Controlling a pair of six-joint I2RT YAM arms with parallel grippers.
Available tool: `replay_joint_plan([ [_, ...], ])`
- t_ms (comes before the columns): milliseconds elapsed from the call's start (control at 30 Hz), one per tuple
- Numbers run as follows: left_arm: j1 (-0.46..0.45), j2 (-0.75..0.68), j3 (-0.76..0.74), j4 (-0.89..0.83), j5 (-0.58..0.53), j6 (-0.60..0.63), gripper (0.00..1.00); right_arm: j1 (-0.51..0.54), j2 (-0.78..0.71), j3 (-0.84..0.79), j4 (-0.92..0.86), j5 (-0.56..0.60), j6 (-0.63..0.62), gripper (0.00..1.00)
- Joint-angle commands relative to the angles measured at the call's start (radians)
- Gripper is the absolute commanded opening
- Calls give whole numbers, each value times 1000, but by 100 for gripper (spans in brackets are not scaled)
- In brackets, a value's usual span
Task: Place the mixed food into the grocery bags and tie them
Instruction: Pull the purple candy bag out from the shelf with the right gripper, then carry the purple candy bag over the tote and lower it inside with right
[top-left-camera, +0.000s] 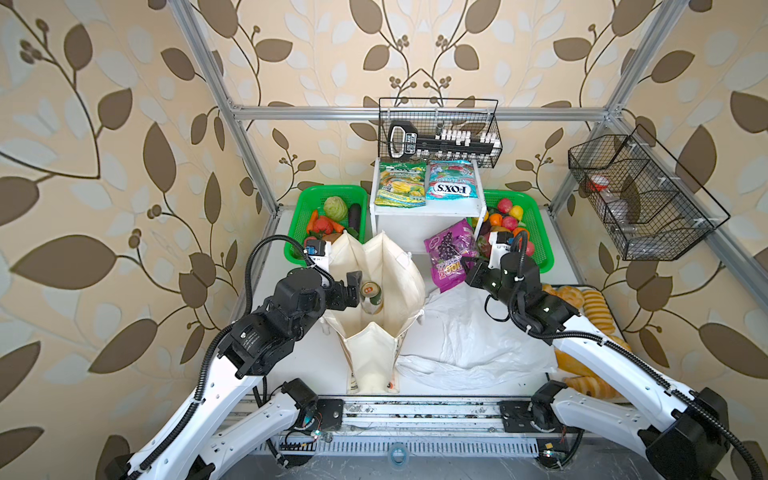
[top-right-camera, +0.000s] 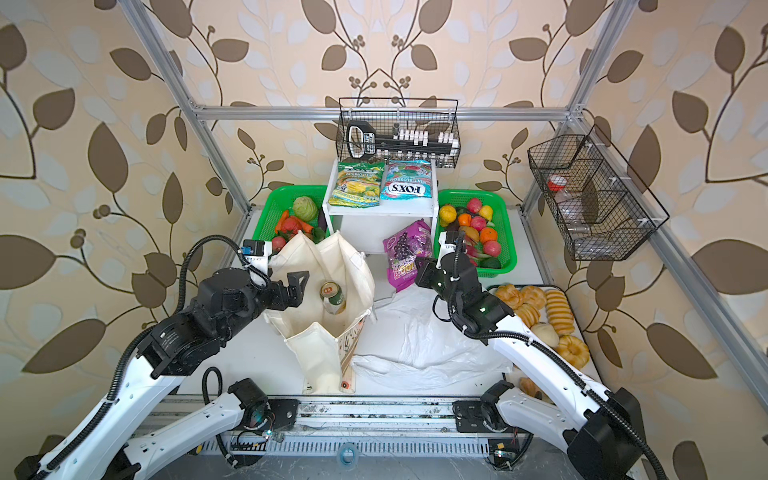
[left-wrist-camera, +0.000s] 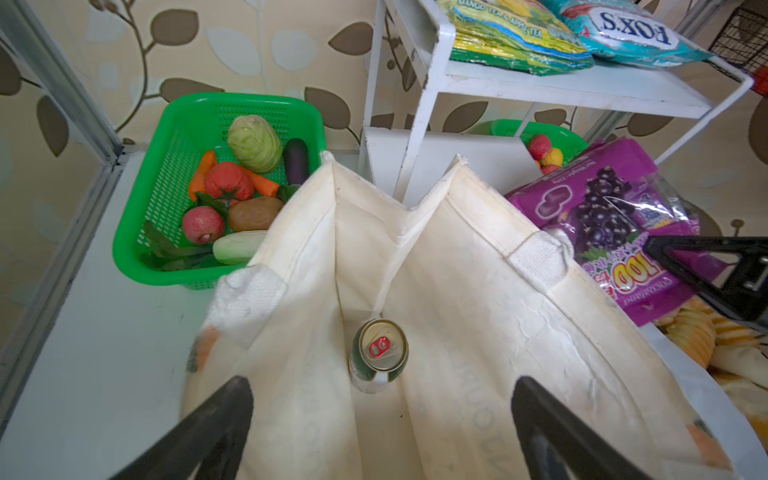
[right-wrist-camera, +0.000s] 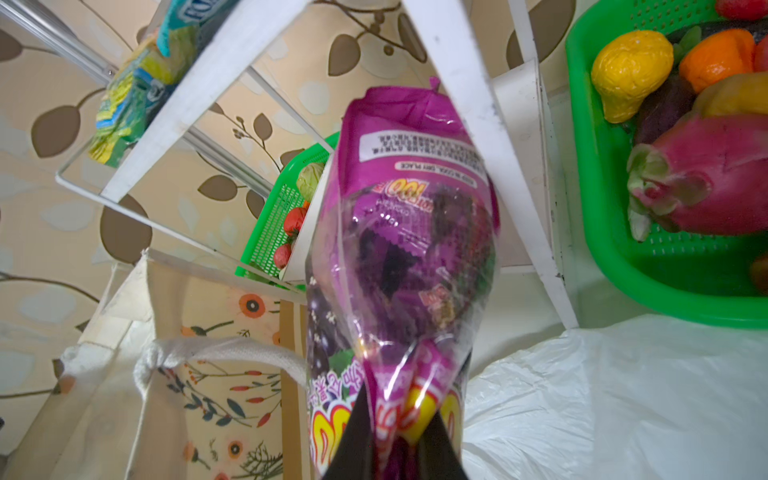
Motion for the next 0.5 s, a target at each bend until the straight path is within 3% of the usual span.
replay_joint_plan([
  [0, 2, -49, 60, -45, -114, -30, 99, -12, -99, 83, -48, -87, -102, 0],
  [300, 1, -48, 88, -225, -321, -155, 99, -28, -195, 181, -184, -224, -137, 0],
  [467, 2, -62, 67, -294, -318, -222, 99, -27, -225, 264, -234, -288, -152, 0],
])
